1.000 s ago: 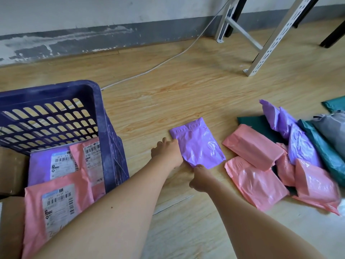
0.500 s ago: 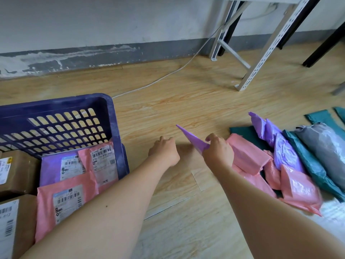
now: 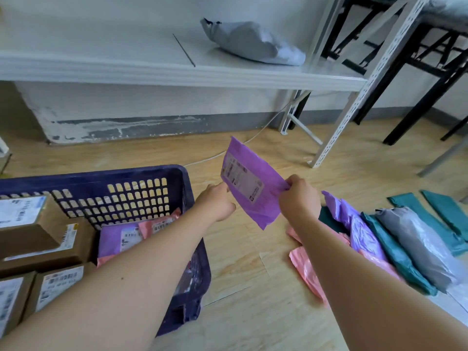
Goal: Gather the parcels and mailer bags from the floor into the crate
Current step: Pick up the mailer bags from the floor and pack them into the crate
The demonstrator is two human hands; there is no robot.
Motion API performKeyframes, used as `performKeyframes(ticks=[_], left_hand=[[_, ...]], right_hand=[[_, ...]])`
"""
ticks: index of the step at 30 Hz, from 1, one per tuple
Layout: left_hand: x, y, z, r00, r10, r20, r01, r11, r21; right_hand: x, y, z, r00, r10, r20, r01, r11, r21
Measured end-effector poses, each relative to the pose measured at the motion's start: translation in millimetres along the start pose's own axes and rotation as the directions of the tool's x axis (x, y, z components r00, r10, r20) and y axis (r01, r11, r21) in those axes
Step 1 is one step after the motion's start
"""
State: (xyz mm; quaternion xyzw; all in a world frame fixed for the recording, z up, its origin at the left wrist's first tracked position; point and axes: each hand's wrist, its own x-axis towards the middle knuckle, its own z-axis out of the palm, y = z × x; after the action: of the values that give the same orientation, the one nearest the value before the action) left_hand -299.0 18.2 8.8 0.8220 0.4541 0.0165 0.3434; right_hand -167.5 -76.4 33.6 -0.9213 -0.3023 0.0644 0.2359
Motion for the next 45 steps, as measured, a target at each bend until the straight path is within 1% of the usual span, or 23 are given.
performKeyframes(ticks=[2,4,7,9,11,13,16,18,20,22,24,26,27,29,31,34,36,40,42,44,45], left_hand=[[-20,-3,-22,0.999,-0.015,-0.038,0.013,0.999,-0.053],[-37,-10,-40,0.995,-0.064,-0.071,0.055,0.991,-0.123],[-53,-24,-60,0.980,-0.170,-0.104,0.133,0.945,-0.298],[-67,-38,-73,0.965,-0.237,-0.109,0.169,0.886,-0.432],[-72,-51,-83,0.947,-0.311,-0.079,0.216,0.801,-0.558],[-76,-66,-91,0.940,-0.339,-0.040,0.236,0.729,-0.642],[-82,-84,-101,0.934,-0.356,0.014,0.252,0.633,-0.732],[-83,-98,-107,0.922,-0.387,0.005,0.254,0.595,-0.762],[-82,-112,-111,0.908,-0.419,-0.016,0.257,0.587,-0.768],[-79,-125,-113,0.888,-0.458,-0.040,0.272,0.593,-0.758],[-74,-137,-113,0.872,-0.486,-0.055,0.287,0.601,-0.746],[-68,-147,-111,0.867,-0.496,-0.052,0.305,0.608,-0.733],[-64,-152,-109,0.867,-0.496,-0.051,0.308,0.612,-0.729],[-59,-159,-105,0.862,-0.505,-0.047,0.328,0.625,-0.709],[-53,-169,-100,0.848,-0.528,-0.052,0.357,0.640,-0.681],[-50,-185,-83,0.814,-0.578,-0.047,0.429,0.655,-0.622],[-50,-197,-63,0.802,-0.598,-0.020,0.473,0.654,-0.591],[-47,-214,-18,0.792,-0.606,0.067,0.533,0.635,-0.559],[-48,-216,-2,0.786,-0.616,0.059,0.553,0.656,-0.513],[-45,-220,13,0.769,-0.637,0.044,0.584,0.674,-0.453],[-43,-222,20,0.764,-0.642,0.060,0.600,0.674,-0.432]], right_hand=[[-19,-14,-14,0.999,-0.005,-0.034,0.008,0.997,0.074],[-35,-26,-23,0.999,0.020,-0.046,-0.011,0.983,0.182],[-49,-40,-22,0.998,0.066,-0.011,-0.058,0.938,0.342],[-60,-53,-19,0.996,0.079,0.052,-0.094,0.866,0.491],[-69,-67,-15,0.988,0.052,0.147,-0.133,0.775,0.617],[-77,-80,-9,0.968,-0.019,0.251,-0.160,0.722,0.673],[-87,-96,0,0.932,-0.106,0.346,-0.172,0.710,0.682],[-92,-105,8,0.911,-0.125,0.394,-0.187,0.725,0.663],[-92,-110,19,0.890,-0.123,0.439,-0.202,0.758,0.621],[-94,-115,32,0.861,-0.128,0.492,-0.175,0.835,0.522],[-99,-122,42,0.844,-0.160,0.511,-0.033,0.937,0.348],[-101,-127,50,0.859,-0.198,0.472,0.108,0.972,0.210],[-101,-130,52,0.860,-0.205,0.466,0.137,0.975,0.177],[-100,-136,59,0.852,-0.233,0.469,0.184,0.972,0.150],[-99,-141,72,0.827,-0.261,0.497,0.231,0.965,0.122],[-98,-143,93,0.767,-0.304,0.566,0.393,0.919,-0.040],[-99,-144,102,0.728,-0.285,0.623,0.471,0.869,-0.153],[-97,-141,127,0.670,-0.218,0.710,0.564,0.771,-0.296],[-96,-134,139,0.631,-0.177,0.755,0.607,0.719,-0.339],[-96,-129,150,0.598,-0.152,0.787,0.636,0.687,-0.351],[-96,-128,156,0.586,-0.151,0.796,0.649,0.676,-0.350]])
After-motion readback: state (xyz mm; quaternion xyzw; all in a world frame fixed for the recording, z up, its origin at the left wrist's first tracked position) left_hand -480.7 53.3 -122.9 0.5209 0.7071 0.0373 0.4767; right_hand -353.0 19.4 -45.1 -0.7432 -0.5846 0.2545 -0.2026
